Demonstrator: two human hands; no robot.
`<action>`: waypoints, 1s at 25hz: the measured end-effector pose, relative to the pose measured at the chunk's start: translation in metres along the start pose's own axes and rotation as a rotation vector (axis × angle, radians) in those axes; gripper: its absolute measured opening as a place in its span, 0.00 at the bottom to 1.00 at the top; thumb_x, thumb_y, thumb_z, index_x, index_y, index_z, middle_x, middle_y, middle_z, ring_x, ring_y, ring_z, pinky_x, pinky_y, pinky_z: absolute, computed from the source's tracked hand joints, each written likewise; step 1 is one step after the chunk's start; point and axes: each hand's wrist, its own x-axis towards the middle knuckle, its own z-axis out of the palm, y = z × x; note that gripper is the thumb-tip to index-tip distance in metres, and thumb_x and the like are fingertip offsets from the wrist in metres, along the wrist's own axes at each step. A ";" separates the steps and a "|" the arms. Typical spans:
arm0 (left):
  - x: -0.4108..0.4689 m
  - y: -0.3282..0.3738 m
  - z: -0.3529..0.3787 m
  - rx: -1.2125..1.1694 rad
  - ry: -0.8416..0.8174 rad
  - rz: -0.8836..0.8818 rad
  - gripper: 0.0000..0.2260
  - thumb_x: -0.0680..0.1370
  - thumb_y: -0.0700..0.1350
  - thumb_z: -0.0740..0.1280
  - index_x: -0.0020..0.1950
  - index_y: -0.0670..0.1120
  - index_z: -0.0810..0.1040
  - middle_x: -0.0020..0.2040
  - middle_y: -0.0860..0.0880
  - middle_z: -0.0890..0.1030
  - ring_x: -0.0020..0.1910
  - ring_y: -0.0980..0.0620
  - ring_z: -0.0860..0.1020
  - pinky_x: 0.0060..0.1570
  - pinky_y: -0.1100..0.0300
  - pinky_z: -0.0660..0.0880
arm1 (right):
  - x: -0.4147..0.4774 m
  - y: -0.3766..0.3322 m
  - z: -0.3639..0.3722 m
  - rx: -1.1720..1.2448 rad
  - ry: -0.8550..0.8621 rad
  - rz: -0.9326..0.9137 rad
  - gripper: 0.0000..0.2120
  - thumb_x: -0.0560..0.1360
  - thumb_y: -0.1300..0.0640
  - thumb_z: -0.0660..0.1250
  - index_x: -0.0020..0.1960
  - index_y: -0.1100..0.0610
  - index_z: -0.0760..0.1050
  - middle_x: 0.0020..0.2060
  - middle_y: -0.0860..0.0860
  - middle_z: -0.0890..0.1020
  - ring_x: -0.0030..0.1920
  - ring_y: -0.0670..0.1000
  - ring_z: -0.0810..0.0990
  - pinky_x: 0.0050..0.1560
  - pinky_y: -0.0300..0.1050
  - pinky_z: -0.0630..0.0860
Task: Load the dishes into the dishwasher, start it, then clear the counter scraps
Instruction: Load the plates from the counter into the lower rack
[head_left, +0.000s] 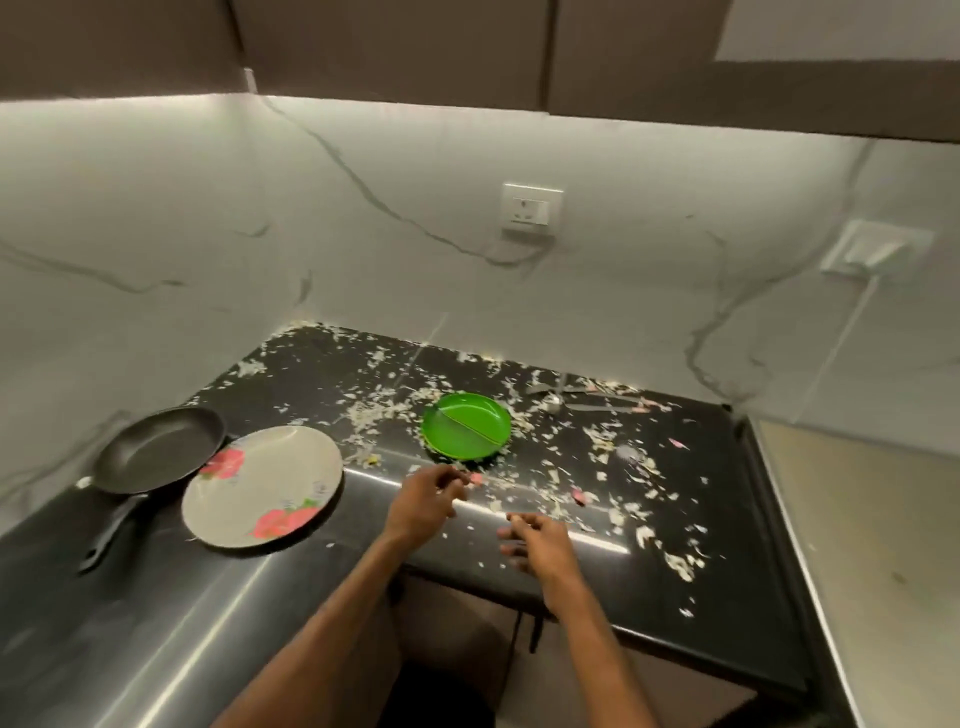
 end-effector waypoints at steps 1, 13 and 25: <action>0.008 -0.014 -0.026 0.009 0.031 -0.015 0.07 0.81 0.39 0.64 0.51 0.46 0.82 0.41 0.50 0.85 0.32 0.52 0.81 0.28 0.68 0.73 | 0.012 -0.003 0.029 -0.009 -0.035 0.002 0.07 0.83 0.62 0.60 0.56 0.62 0.75 0.41 0.55 0.83 0.33 0.49 0.78 0.27 0.35 0.69; 0.006 -0.166 -0.172 0.231 0.452 -0.512 0.08 0.80 0.46 0.63 0.56 0.51 0.80 0.55 0.51 0.82 0.53 0.49 0.80 0.56 0.52 0.76 | 0.116 -0.004 0.237 -0.354 -0.279 0.085 0.06 0.81 0.58 0.63 0.55 0.58 0.75 0.43 0.54 0.82 0.35 0.48 0.79 0.33 0.40 0.75; -0.022 -0.197 -0.113 0.409 0.467 -0.389 0.08 0.78 0.42 0.68 0.54 0.51 0.84 0.55 0.58 0.79 0.57 0.56 0.75 0.57 0.64 0.71 | 0.180 0.007 0.265 -0.452 -0.500 0.058 0.15 0.78 0.60 0.67 0.64 0.58 0.71 0.57 0.55 0.80 0.53 0.55 0.82 0.35 0.45 0.82</action>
